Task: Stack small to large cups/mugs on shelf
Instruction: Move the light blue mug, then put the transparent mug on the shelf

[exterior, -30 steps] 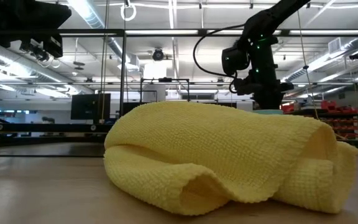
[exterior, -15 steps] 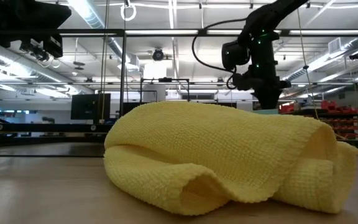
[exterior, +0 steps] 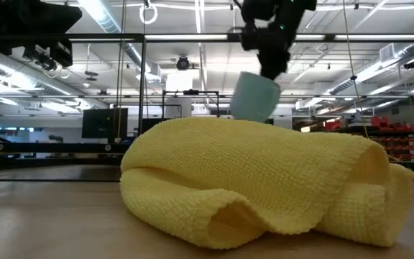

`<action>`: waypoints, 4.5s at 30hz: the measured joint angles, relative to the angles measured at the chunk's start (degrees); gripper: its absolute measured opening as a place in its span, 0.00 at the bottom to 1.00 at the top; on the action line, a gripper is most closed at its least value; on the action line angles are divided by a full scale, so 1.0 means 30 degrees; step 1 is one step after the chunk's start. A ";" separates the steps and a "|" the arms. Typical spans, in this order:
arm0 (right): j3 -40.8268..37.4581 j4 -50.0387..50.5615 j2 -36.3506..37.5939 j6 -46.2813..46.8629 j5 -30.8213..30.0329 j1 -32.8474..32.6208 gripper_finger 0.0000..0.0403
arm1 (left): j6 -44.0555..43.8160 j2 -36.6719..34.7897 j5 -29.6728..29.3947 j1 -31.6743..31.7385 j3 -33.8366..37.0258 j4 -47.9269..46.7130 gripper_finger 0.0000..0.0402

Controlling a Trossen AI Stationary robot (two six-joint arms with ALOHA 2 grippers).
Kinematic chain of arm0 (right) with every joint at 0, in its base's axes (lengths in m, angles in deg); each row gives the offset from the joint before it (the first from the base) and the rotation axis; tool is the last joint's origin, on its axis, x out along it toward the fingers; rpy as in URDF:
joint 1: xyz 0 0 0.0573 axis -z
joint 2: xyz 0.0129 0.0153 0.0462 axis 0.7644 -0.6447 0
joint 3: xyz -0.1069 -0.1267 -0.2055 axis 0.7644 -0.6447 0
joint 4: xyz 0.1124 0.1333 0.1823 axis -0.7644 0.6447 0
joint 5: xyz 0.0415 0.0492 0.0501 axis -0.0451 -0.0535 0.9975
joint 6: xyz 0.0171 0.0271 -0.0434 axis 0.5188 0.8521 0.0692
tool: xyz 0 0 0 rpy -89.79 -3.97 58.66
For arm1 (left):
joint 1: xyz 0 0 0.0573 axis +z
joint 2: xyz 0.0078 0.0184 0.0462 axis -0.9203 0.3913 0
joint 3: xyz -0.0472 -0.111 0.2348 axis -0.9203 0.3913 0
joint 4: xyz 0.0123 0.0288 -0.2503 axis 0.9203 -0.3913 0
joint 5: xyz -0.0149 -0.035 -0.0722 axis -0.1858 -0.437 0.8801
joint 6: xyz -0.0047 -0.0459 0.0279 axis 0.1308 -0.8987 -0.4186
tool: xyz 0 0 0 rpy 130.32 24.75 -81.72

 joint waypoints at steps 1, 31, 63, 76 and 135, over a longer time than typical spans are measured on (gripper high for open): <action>0.0421 0.0071 -0.0271 -0.0800 0.0062 -0.0232 0.01 | 0.0000 0.0000 0.0000 -0.0003 0.0000 -0.0023 0.05; 0.9101 0.3458 -1.0351 -0.8438 0.0368 -0.1649 0.01 | 0.0673 0.0000 -0.0036 0.0000 0.0000 -0.0842 0.03; 0.9049 0.2116 -1.0945 -0.8708 0.0041 -0.1707 0.17 | 0.1227 -0.0007 -0.2008 0.0000 0.0000 -0.1420 0.07; 0.9144 0.2342 -0.8897 -0.5253 -0.1953 -0.1924 0.17 | 0.2902 0.0011 -0.2456 -0.0069 -0.0873 -0.1316 0.11; 0.4029 0.2409 -0.2720 1.3450 -0.4615 -1.5491 0.17 | -2.8873 2.7342 -0.3783 -1.8594 -2.4028 -2.9025 0.06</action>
